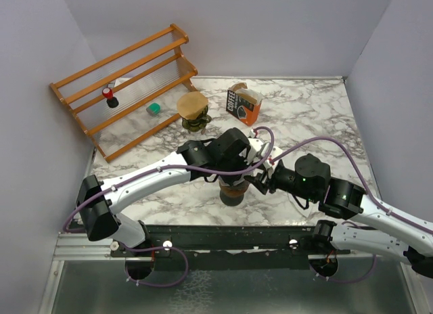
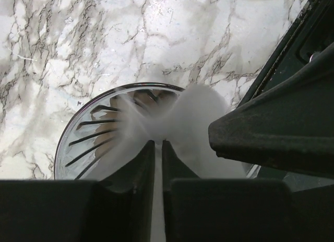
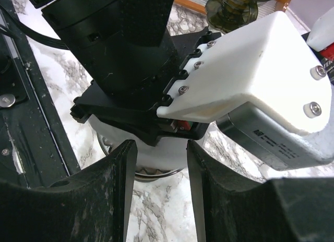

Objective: Place the coffee filter in the dripper
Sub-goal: Place the coffee filter in the coffee dripper.

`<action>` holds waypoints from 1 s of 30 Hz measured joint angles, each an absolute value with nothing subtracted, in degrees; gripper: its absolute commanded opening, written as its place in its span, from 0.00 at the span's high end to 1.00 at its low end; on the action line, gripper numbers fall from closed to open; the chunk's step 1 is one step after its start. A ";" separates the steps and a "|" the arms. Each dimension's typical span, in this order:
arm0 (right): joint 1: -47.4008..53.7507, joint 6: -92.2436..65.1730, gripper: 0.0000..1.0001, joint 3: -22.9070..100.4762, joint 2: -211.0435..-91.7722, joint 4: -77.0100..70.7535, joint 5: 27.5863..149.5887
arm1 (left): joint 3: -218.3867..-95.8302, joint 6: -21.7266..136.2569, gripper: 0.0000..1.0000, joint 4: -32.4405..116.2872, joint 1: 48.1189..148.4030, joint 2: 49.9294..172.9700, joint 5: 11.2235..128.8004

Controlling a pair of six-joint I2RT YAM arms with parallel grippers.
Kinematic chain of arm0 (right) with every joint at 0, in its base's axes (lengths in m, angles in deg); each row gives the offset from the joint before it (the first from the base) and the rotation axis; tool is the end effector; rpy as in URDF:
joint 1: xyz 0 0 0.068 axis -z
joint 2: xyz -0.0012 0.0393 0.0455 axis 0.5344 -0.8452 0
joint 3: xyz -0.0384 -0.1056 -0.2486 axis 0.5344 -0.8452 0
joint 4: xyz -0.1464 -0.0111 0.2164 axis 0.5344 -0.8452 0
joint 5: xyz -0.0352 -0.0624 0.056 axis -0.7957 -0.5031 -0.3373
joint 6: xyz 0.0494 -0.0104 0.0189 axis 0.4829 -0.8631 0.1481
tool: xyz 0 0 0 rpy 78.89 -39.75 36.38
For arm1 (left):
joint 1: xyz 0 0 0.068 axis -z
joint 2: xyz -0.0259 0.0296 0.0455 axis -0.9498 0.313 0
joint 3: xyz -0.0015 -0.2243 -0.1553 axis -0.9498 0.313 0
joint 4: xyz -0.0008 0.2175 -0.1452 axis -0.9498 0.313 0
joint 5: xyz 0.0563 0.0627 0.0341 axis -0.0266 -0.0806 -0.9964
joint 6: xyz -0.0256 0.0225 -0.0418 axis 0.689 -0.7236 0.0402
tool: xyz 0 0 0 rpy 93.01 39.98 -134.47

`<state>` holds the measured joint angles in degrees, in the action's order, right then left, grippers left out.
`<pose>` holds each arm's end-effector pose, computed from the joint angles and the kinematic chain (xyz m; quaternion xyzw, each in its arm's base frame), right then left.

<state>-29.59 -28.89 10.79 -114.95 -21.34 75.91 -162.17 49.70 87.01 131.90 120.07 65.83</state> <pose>0.0871 0.1564 0.3420 -0.4379 0.6662 0.2393 0.5543 0.1541 -0.2733 0.3231 0.4523 0.8223 -0.2108 0.2734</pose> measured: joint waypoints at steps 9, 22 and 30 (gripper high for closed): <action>-29.59 -28.73 0.51 10.79 -113.94 -21.52 75.36 | -162.17 49.32 0.69 87.03 131.90 120.62 65.81; -29.59 -27.79 0.50 10.79 -111.12 -21.47 73.39 | -163.22 48.95 0.88 88.54 131.90 120.60 65.76; -29.59 -27.25 0.51 10.79 -111.12 -21.41 73.02 | -164.33 48.52 1.00 90.22 131.90 120.25 65.72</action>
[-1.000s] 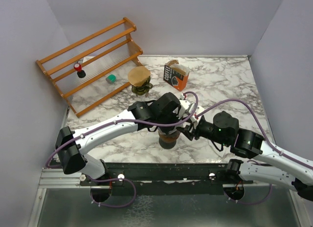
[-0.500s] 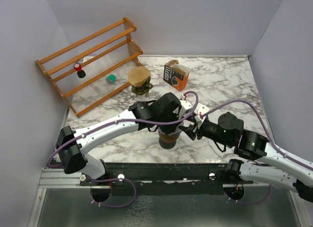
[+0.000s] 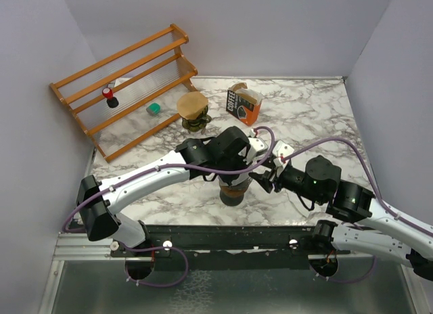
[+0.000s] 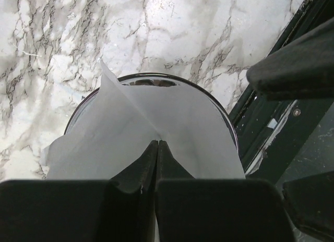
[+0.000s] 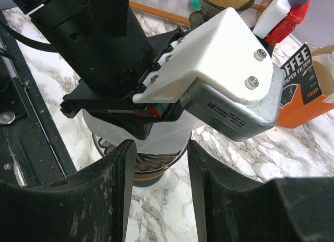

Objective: Place the coffee filter in the dripper
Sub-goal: Place the coffee filter in the coffee dripper.

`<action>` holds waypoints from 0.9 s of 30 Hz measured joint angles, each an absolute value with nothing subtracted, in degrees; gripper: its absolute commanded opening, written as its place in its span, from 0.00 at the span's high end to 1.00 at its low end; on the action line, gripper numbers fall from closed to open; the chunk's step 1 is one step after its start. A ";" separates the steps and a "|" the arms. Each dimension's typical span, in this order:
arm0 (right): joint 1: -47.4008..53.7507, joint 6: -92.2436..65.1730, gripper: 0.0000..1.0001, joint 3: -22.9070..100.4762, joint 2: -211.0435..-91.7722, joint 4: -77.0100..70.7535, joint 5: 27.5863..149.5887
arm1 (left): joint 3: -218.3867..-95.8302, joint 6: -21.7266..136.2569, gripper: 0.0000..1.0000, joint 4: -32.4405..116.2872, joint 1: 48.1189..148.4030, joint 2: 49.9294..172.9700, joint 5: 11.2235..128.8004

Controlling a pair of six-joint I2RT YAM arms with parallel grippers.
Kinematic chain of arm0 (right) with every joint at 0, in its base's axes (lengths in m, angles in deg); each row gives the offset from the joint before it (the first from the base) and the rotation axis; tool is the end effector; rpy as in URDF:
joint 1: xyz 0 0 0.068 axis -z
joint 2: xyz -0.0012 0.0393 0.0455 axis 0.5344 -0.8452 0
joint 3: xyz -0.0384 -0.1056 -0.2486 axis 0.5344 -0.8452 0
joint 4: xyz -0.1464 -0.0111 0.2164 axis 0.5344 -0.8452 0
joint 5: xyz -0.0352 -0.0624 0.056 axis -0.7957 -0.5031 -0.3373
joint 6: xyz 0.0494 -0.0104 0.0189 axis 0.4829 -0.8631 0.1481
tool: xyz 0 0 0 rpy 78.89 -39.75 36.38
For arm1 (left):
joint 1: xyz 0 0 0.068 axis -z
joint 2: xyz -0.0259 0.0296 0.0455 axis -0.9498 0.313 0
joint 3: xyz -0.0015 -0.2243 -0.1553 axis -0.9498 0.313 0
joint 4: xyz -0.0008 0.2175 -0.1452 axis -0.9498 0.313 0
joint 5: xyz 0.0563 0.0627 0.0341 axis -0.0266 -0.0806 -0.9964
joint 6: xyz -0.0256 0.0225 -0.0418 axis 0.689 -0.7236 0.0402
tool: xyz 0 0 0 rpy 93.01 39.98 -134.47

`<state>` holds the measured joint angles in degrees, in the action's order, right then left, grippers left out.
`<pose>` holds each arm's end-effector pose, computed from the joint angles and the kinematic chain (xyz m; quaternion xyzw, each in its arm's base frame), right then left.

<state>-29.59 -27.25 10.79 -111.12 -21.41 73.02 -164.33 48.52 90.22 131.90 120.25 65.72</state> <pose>0.0812 0.1416 0.3520 -0.4022 0.6644 0.2421 0.5816 0.1530 -0.2714 0.3303 0.4619 0.8212 -0.2020 0.2673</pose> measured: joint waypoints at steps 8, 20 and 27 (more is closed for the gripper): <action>-29.59 -26.02 0.51 10.79 -109.94 -20.82 72.02 | -164.53 47.99 1.00 90.92 131.90 119.44 63.82; -29.59 -21.21 0.53 10.90 -104.54 -17.95 68.02 | -165.27 46.66 1.00 89.57 131.90 114.00 56.78; -29.59 -17.28 0.65 15.25 -105.94 -17.17 66.62 | -164.09 46.48 1.00 85.83 131.90 109.14 50.79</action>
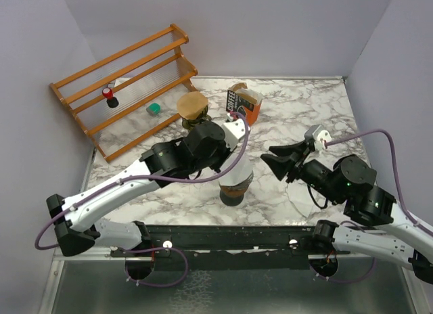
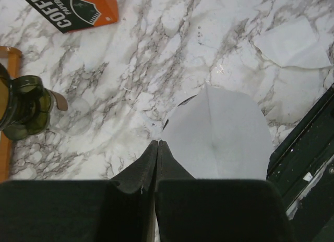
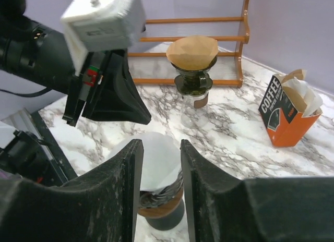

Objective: Place the coffee filter in the dripper
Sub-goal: Place the coffee filter in the coffee dripper.

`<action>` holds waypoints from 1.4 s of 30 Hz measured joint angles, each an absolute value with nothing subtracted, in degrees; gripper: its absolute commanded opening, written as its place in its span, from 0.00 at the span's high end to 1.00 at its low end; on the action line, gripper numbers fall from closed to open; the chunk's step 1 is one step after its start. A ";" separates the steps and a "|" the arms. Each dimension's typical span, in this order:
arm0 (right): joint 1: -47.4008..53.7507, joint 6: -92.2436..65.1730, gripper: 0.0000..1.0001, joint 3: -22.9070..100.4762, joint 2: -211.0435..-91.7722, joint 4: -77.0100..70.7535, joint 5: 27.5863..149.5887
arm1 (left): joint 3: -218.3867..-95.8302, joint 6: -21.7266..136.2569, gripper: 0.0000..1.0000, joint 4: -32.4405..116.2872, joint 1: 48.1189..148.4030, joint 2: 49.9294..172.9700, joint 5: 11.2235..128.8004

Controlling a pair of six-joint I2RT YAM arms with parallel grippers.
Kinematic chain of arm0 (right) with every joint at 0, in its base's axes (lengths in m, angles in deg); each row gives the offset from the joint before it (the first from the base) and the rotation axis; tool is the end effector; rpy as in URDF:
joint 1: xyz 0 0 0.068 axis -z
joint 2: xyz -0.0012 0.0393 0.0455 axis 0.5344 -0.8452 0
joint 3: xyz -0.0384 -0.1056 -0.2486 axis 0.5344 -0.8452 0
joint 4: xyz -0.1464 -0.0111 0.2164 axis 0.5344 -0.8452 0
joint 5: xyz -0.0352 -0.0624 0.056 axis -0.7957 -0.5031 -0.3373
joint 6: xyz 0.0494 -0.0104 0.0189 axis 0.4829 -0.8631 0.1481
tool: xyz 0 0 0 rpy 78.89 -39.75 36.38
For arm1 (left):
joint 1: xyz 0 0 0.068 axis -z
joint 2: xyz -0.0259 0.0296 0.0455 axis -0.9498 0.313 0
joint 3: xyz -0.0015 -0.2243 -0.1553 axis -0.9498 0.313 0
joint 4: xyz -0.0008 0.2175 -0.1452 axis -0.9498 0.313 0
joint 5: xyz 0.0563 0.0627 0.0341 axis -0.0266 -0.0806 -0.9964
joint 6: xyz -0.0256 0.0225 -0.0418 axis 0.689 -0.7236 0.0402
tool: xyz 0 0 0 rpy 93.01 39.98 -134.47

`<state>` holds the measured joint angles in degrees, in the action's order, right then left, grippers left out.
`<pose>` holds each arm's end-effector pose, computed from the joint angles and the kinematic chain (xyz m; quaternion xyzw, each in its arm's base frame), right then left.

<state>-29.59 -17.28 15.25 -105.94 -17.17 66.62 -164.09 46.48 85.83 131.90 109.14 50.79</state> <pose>0.0698 0.1121 0.3979 -0.2609 0.6452 0.3096 0.6479 0.1399 -0.2300 0.3880 0.4008 0.7913 -0.1569 0.4343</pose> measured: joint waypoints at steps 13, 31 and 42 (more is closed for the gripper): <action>-29.59 -9.83 0.99 23.92 -122.97 -24.16 67.03 | -147.96 47.12 1.00 71.84 131.90 89.43 43.47; -29.59 -4.78 0.99 18.26 -131.73 -26.17 68.43 | -137.49 47.60 1.00 64.47 131.90 81.34 42.59; -29.59 -2.57 0.99 13.19 -131.84 -23.09 69.05 | -136.53 47.58 1.00 64.21 131.90 81.08 42.59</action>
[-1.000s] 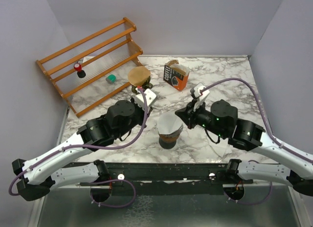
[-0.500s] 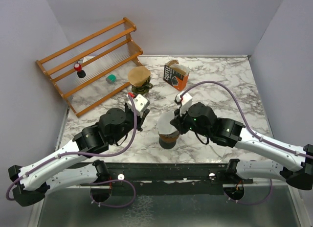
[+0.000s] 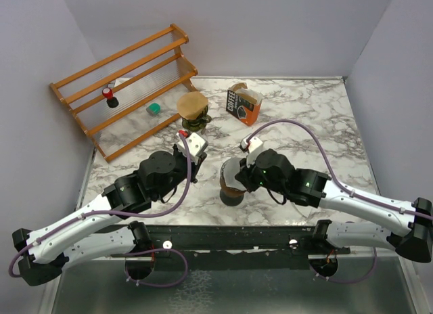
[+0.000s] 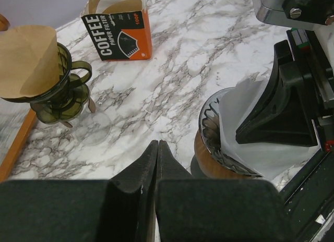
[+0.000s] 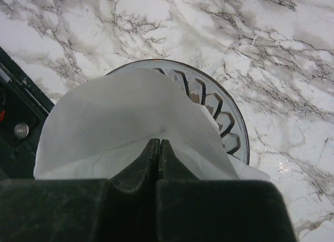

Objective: Place the coffee filter in the dripper
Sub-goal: Place the coffee filter in the coffee dripper.

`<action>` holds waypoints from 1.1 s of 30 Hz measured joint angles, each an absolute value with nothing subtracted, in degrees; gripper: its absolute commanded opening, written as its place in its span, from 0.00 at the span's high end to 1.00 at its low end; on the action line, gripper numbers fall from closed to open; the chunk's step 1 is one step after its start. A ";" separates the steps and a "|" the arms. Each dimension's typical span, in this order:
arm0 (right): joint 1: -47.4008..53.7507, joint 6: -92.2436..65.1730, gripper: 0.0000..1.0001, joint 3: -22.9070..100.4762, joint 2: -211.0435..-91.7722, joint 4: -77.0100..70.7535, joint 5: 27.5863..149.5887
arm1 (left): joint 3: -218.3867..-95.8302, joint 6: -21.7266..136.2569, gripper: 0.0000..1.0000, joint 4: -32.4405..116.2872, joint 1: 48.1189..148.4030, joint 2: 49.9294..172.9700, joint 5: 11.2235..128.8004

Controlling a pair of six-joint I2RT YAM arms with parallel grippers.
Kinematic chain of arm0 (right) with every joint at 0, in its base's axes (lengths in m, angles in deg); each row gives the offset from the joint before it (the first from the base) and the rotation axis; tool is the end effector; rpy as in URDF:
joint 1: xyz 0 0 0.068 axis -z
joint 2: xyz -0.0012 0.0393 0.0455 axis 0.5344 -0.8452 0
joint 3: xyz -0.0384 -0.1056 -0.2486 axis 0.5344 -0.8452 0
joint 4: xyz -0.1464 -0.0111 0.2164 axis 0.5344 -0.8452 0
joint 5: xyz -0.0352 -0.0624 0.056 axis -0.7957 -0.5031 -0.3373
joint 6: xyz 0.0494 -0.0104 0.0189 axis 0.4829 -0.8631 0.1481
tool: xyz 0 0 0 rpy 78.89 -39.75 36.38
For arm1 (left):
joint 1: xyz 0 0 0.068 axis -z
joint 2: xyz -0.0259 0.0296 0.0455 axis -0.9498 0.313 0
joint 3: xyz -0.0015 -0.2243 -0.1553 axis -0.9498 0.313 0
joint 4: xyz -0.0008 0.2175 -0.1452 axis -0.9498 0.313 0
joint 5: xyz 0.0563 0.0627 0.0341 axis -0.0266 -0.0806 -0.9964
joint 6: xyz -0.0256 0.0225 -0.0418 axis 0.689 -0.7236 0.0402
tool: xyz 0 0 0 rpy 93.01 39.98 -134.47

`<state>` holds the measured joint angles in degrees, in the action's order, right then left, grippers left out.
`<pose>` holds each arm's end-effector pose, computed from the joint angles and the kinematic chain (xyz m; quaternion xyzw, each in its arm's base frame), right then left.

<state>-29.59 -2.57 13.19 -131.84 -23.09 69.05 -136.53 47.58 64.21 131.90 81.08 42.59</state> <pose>0.1188 0.2069 0.2979 -0.2802 0.8252 0.2392 0.4282 0.0972 -0.1456 0.3626 0.2874 0.7271 -0.2020 0.5898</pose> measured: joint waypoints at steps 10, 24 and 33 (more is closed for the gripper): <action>-29.59 -3.31 1.00 20.03 -133.64 -25.32 69.07 | -136.53 47.58 1.00 64.19 131.90 81.08 42.59; -29.59 -3.99 1.00 32.97 -142.60 -39.24 70.66 | -135.02 47.44 1.00 63.47 131.90 79.24 42.64; -29.59 -2.98 0.99 41.76 -150.86 -50.37 71.23 | -132.75 47.36 1.00 63.05 131.90 77.45 43.14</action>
